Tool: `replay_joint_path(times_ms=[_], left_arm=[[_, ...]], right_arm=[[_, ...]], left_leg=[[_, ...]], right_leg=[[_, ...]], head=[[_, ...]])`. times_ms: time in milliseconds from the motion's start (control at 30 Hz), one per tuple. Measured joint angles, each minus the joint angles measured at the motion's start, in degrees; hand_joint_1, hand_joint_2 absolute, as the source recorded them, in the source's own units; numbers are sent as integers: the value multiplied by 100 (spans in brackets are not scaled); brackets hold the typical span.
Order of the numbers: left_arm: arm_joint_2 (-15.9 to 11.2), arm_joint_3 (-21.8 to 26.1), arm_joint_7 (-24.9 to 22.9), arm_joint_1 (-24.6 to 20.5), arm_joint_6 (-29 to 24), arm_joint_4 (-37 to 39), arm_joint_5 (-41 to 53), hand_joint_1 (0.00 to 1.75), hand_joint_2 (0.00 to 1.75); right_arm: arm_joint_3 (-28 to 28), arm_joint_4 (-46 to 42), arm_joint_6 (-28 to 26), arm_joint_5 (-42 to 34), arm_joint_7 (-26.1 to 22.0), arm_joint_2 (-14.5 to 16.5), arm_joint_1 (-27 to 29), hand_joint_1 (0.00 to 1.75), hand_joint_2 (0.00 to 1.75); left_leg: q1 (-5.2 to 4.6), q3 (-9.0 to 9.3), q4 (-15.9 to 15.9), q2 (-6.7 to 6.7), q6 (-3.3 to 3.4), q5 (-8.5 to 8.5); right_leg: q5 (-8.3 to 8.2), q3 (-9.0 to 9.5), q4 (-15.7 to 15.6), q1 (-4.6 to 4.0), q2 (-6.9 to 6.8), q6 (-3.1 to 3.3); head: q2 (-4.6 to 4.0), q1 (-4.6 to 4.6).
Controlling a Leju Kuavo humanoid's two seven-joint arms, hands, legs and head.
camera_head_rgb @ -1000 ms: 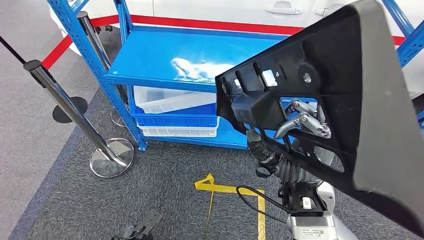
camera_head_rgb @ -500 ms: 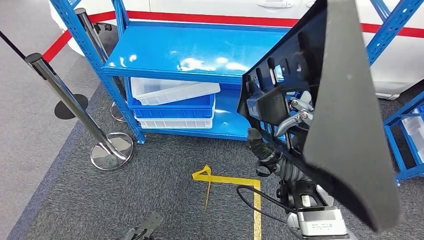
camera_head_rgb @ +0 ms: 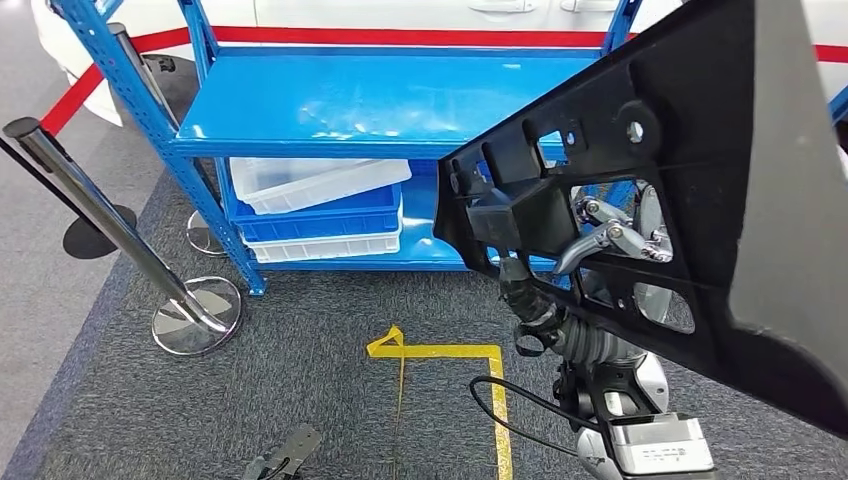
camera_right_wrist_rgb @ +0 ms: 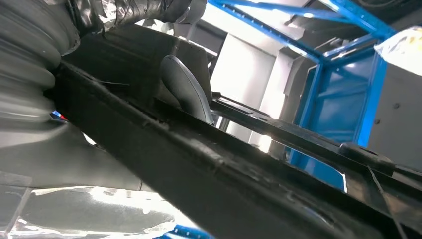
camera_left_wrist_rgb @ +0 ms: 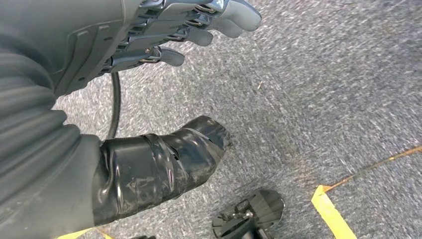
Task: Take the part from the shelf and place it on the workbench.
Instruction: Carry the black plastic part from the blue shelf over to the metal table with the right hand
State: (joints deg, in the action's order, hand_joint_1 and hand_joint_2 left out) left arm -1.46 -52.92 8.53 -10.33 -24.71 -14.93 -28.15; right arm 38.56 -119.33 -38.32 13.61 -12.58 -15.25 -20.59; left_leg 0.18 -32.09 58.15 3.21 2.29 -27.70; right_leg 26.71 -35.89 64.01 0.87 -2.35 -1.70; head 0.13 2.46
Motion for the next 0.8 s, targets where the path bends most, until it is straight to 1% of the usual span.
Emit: replay_joint_path(times_ms=[33,67,100,133,167,200,233,267,300,333,367,400,433,467,500,533,567,600,633,667,700,733,767,800], left_arm=[[0,0,9,3,-4,0,-1,0,175],[-1,0,20,10,-10,0,-3,0,175],[-1,0,32,19,-19,0,-8,0,175],[-1,0,48,26,-28,0,-21,0,175],[-1,0,66,31,-40,0,-38,0,175],[-2,0,86,33,-58,0,-65,0,175],[-2,0,105,41,-81,0,-95,0,175],[-3,0,124,58,-108,0,-128,0,175],[-2,0,141,86,-138,0,-168,0,175],[-1,0,160,125,-170,0,-208,0,175],[0,1,182,166,-205,1,-257,0,175],[1,1,204,202,-246,2,-308,0,175],[0,4,231,228,-290,3,-365,0,175],[-2,15,262,247,-331,7,-427,0,175],[-4,36,296,267,-368,13,-493,0,175],[-6,70,337,288,-405,20,-569,0,175],[-7,110,372,313,-434,27,-641,0,175],[-6,149,398,342,-459,33,-705,0,175],[-1,178,415,369,-478,35,-750,0,175],[5,200,421,393,-488,38,-775,0,175],[11,220,425,414,-502,39,-786,0,175],[16,240,428,431,-514,41,-788,0,175],[17,259,431,443,-522,43,-792,0,175],[17,274,432,457,-529,46,-797,0,175]], right_arm=[[2,1,23,-47,-27,5,-5,175,175],[6,2,48,-105,-62,12,-10,175,175],[11,8,73,-173,-105,22,-13,175,175],[18,18,99,-250,-159,39,-18,175,175],[26,32,120,-333,-220,67,-24,175,175],[34,50,138,-425,-287,102,-37,175,175],[44,71,160,-526,-362,146,-58,175,175],[57,94,186,-629,-438,194,-80,175,175],[73,122,218,-735,-516,241,-105,175,175],[92,156,257,-840,-592,289,-127,175,175],[115,196,296,-939,-663,337,-147,175,175],[138,240,340,-1037,-727,386,-169,175,175],[159,290,391,-1137,-790,442,-199,175,175],[179,340,449,-1231,-852,499,-239,175,175],[195,396,516,-1331,-919,557,-292,175,175],[210,462,604,-1439,-990,622,-357,175,175],[225,535,697,-1537,-1059,684,-425,175,175],[240,611,780,-1624,-1116,744,-484,175,175],[255,679,845,-1686,-1155,793,-528,175,175],[268,736,878,-1717,-1177,829,-556,175,175],[279,785,891,-1734,-1187,855,-581,175,175],[285,831,897,-1745,-1195,880,-608,175,175],[290,876,900,-1753,-1201,906,-632,175,175],[296,924,901,-1759,-1205,931,-652,175,175]], left_leg=[[-16,-14,23,40,-25,-10],[-33,-29,42,86,-50,-16],[-47,-42,51,142,-70,-16],[-49,-48,51,200,-94,-20],[-38,-61,81,191,-119,-58],[-27,-104,182,122,-146,-149],[-16,-199,404,13,-173,-301],[-3,-343,731,-117,-192,-489],[-2,-509,1105,-196,-204,-664],[0,-654,1424,-232,-213,-773],[1,-725,1575,-248,-217,-774],[3,-702,1523,-259,-216,-670],[7,-583,1265,-283,-208,-478],[16,-420,896,-351,-193,-276],[26,-270,552,-456,-180,-130],[35,-154,290,-548,-170,-51],[35,-103,162,-613,-162,-40],[28,-88,130,-623,-156,-50],[32,-82,103,-579,-133,-40],[37,-83,82,-528,-100,-14],[45,-80,54,-478,-60,13],[52,-81,26,-424,-23,39],[44,-84,17,-373,-2,52],[36,-93,18,-319,10,57]], right_leg=[[-62,124,-259,-25,-110,30],[-71,166,-389,-52,-177,61],[-66,152,-420,-76,-169,94],[-85,130,-430,-70,-102,135],[-107,118,-447,-64,-43,170],[-129,109,-465,-55,15,208],[-152,103,-482,-44,70,246],[-167,93,-485,-39,126,270],[-178,79,-485,-38,190,288],[-185,70,-483,-40,260,298],[-190,64,-479,-41,335,302],[-193,61,-472,-40,411,303],[-194,60,-461,-38,488,302],[-195,57,-449,-36,559,300],[-198,45,-429,-42,623,287],[-207,20,-410,-41,688,265],[-223,-12,-399,-37,742,235],[-245,-43,-397,-29,797,195],[-264,-68,-402,-21,838,159],[-251,-88,-387,-26,792,131],[-183,-127,-305,-35,690,109],[-51,-209,-113,-45,557,93],[125,-332,182,-45,415,82],[305,-486,549,-40,339,70]], head=[[0,4],[0,6],[0,10],[0,15],[0,14],[0,16],[0,21],[0,25],[0,30],[0,32],[0,32],[0,33],[0,33],[0,33],[0,32],[0,29],[0,26],[0,26],[0,21],[0,18],[0,8],[0,-4],[0,-12],[0,-19]])
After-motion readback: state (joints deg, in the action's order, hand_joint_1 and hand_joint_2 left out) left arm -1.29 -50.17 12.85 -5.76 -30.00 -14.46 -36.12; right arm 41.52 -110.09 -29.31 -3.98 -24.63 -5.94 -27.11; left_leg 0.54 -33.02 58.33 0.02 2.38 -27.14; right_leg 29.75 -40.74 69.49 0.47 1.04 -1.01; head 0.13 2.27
